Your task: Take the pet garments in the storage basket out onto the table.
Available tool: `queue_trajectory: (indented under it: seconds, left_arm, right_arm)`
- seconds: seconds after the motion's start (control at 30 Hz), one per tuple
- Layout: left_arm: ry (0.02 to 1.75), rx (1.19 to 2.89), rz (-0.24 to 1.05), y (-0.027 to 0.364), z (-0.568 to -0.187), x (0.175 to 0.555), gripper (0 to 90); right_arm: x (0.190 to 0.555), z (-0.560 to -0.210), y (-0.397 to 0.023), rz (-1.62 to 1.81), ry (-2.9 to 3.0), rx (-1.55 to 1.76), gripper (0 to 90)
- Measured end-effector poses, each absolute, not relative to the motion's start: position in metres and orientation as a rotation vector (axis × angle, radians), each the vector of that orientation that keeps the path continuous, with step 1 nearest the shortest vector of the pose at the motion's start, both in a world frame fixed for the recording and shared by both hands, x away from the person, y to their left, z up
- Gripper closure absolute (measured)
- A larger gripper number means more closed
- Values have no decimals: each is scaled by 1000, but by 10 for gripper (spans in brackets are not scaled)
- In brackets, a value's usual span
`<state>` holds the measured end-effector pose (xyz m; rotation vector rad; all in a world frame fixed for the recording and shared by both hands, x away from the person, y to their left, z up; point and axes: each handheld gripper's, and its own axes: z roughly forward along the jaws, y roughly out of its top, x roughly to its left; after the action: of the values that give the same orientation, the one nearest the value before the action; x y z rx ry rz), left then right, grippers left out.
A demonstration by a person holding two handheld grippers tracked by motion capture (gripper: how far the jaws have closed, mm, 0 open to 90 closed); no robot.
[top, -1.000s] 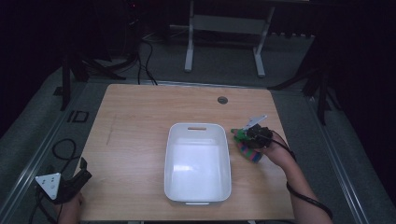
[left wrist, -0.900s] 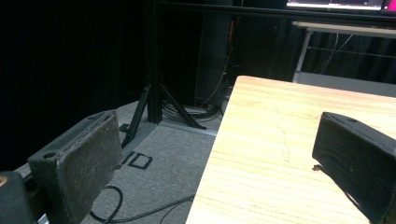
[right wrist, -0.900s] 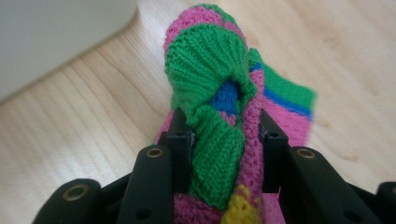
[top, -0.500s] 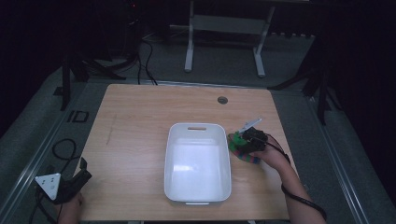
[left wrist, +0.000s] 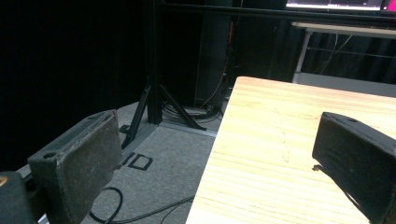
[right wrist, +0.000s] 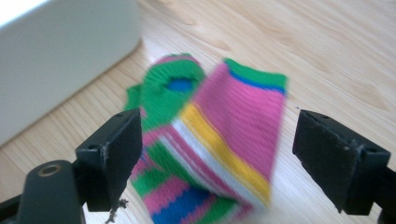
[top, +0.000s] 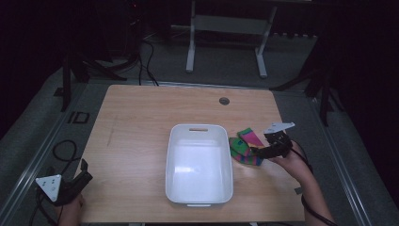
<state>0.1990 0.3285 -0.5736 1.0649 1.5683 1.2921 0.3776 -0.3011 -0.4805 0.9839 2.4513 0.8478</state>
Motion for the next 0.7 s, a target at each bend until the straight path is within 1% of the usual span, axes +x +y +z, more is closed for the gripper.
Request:
queue_trajectory:
  seconds: [0.07,0.1,0.13,0.17,0.4,0.53,0.7]
  left_arm:
    - [1568,1064,1292,328,-574,199,18]
    - [1568,1064,1293,328,-574,199,19]
    - [1568,1064,1293,328,-574,199,19]
    - [1569,1063,1294,328,-574,199,18]
    - [1569,1063,1293,329,-574,199,19]
    - [1570,1062,1293,329,-574,199,19]
    - [1570,1061,1294,329,-574,199,19]
  right_arm:
    - [372,-479,-312,864,2421,1009,147]
    - [369,-479,-317,871,2408,1022,129]
    - [369,-479,-317,871,2408,1022,129]
    - [361,-480,-328,870,2404,1013,106]
    - [342,-490,-351,949,2304,1099,106]
    - [327,-504,-369,1034,2165,1200,107]
    - [312,-520,-382,1003,2059,1253,107]
